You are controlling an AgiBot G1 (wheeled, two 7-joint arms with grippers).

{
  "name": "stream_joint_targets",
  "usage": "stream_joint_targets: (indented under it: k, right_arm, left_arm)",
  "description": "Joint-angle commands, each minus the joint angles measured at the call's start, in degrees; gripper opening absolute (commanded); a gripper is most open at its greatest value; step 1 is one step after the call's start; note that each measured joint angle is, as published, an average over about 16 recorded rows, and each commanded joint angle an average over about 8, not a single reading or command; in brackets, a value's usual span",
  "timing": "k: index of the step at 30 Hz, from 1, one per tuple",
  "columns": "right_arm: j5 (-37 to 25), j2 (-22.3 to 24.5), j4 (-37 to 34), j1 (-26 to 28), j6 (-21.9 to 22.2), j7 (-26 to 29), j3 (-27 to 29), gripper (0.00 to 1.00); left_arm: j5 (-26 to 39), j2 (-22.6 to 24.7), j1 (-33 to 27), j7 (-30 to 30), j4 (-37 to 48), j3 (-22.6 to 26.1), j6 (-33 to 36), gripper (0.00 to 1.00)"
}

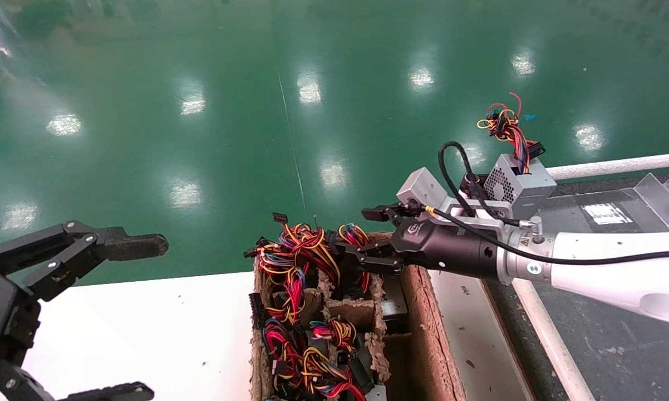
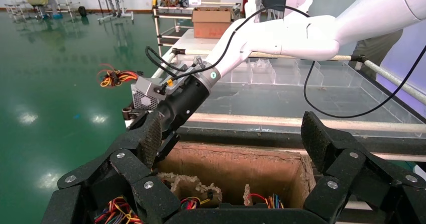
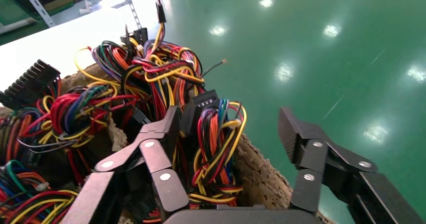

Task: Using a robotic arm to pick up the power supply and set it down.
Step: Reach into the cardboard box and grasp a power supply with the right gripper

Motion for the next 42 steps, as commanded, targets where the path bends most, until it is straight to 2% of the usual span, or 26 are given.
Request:
stream_joint_targets:
  k: [1, 14, 25, 34, 42]
  right_arm:
    - [0.0, -0.1, -0.4, -0.1, 0.1, -0.3, 0.0, 0.00]
    - [0.2, -1.0, -2.1, -0.1, 0.8, -1.4, 0.2, 0.00]
    - [1.6, 0.0, -0.6, -0.5, 0.1, -1.2, 1.1, 0.00]
    - [5.2, 3.4, 4.1, -0.9, -0.6, -0.4, 3.8, 0.00]
    - [10.7, 8.0, 10.2, -0.4, 1.2, 2.1, 9.1, 0.00]
  left_arm:
    - [0.0, 0.0, 0.0, 0.0, 0.0, 0.0, 0.0, 1.00]
    - [-0.1, -0.1, 0.0, 0.1, 0.0, 0.1, 0.0, 1.00]
    - [-0.1, -0.1, -0.1, 0.1, 0.0, 0.2, -0.1, 1.00]
    - [-0.2, -0.1, -0.1, 0.2, 0.0, 0.3, -0.1, 1.00]
    - [-0.2, -0.1, -0.1, 0.2, 0.0, 0.4, -0.1, 1.00]
